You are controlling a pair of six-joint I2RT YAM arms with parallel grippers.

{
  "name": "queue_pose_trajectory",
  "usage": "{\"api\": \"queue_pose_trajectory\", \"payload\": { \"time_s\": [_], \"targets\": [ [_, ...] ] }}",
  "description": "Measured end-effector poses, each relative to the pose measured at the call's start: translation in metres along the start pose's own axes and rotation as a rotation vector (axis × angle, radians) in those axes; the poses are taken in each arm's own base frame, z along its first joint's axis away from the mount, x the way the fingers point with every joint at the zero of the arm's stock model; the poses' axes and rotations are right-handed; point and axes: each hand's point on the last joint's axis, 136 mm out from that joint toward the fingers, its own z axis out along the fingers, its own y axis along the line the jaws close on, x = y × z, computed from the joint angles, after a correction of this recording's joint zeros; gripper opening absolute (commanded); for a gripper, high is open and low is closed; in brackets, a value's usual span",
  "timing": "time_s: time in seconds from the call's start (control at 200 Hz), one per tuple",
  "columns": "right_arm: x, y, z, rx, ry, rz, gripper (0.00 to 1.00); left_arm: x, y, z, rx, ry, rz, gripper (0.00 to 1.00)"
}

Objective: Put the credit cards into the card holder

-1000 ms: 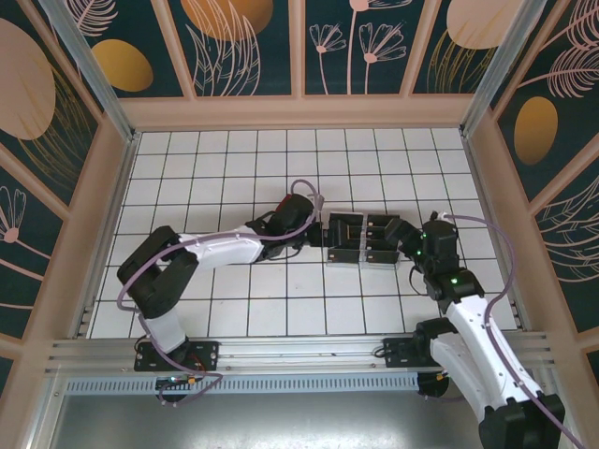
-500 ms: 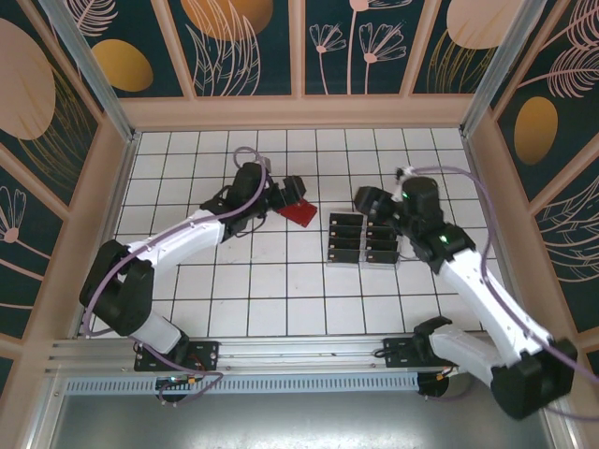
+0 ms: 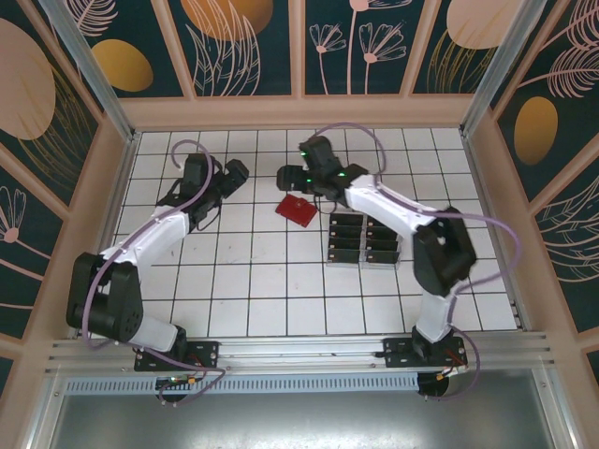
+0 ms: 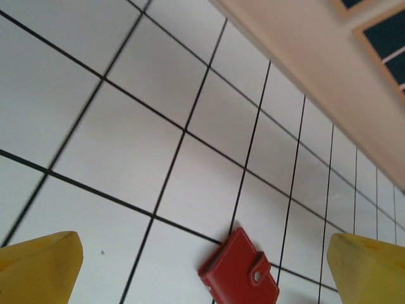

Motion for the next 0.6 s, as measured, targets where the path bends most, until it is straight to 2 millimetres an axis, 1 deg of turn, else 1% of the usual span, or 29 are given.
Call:
{"api": "queue_pose_trajectory", "payload": {
  "time_s": [0.06, 0.12, 0.19, 0.255, 0.365, 0.45, 0.601],
  "targets": [
    [0.004, 0.001, 0.025, 0.038, 0.016, -0.003, 0.85, -0.003, 0.006, -0.005, -0.006, -0.01, -0.008, 0.99],
    [0.006, -0.002, 0.045, 0.082, 0.026, -0.005, 0.85, -0.003, 0.01, -0.007, -0.011, -0.013, -0.012, 0.99],
    [0.005, -0.007, 0.064, 0.132, 0.025, 0.0, 0.86, -0.001, 0.013, -0.008, -0.014, -0.01, -0.012, 0.99],
    [0.004, -0.013, 0.077, 0.175, 0.025, 0.008, 0.86, 0.002, 0.015, -0.007, -0.018, -0.004, -0.012, 0.99],
    [-0.001, -0.02, 0.092, 0.227, 0.02, 0.015, 0.86, 0.009, 0.021, -0.006, -0.025, 0.016, -0.012, 0.99],
    [-0.003, -0.021, 0.098, 0.248, 0.018, 0.026, 0.86, 0.014, 0.024, -0.005, -0.026, 0.033, -0.013, 0.99],
    [0.007, -0.029, 0.102, 0.28, 0.046, 0.043, 0.87, 0.019, 0.026, -0.004, -0.022, 0.05, -0.012, 0.99]
  ]
}}
